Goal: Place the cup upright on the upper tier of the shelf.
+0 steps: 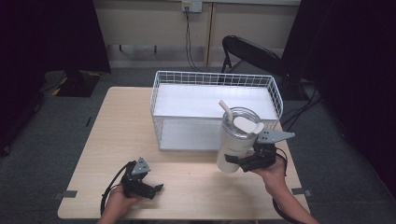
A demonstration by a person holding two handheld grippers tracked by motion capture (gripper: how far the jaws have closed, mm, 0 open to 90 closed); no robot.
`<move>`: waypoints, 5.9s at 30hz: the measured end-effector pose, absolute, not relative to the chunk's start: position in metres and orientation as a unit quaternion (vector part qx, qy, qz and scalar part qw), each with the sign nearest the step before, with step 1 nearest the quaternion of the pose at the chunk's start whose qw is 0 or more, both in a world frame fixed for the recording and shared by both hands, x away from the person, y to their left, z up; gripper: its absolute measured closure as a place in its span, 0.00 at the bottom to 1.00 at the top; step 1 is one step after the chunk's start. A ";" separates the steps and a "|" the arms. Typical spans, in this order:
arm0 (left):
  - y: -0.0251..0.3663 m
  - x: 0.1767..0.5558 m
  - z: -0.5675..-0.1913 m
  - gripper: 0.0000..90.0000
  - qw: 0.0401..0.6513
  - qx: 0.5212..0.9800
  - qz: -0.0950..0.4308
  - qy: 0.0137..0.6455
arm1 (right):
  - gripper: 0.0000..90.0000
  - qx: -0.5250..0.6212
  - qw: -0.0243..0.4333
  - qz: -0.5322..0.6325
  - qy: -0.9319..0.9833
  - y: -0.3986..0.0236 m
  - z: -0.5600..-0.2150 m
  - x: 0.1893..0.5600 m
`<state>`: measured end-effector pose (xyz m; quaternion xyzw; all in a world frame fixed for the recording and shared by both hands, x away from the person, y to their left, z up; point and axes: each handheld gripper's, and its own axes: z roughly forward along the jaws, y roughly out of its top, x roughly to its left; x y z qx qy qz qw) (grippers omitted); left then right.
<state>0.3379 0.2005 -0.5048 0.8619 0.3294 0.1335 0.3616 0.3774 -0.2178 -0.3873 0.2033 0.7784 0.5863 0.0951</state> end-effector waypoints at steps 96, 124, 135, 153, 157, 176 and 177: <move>0.200 0.338 -0.505 0.00 0.363 0.861 0.135 0.330 | 0.12 0.217 0.097 0.577 0.781 -0.187 -0.251 0.439; 0.201 0.338 -0.505 0.00 0.362 0.862 0.134 0.329 | 0.12 0.246 0.139 0.571 0.771 -0.177 -0.239 0.470; 0.201 0.338 -0.505 0.00 0.362 0.862 0.134 0.329 | 0.12 0.258 0.148 0.566 0.769 -0.173 -0.241 0.484; 0.201 0.338 -0.505 0.00 0.362 0.862 0.134 0.329 | 0.12 0.289 0.175 0.560 0.756 -0.175 -0.250 0.504; 0.201 0.338 -0.505 0.00 0.362 0.862 0.134 0.329 | 0.12 0.294 0.181 0.558 0.755 -0.177 -0.249 0.507; 0.201 0.338 -0.505 0.00 0.362 0.862 0.134 0.329 | 0.12 0.313 0.196 0.546 0.752 -0.175 -0.259 0.517; 0.201 0.338 -0.505 0.00 0.362 0.862 0.134 0.329 | 0.11 0.313 0.197 0.546 0.752 -0.174 -0.260 0.517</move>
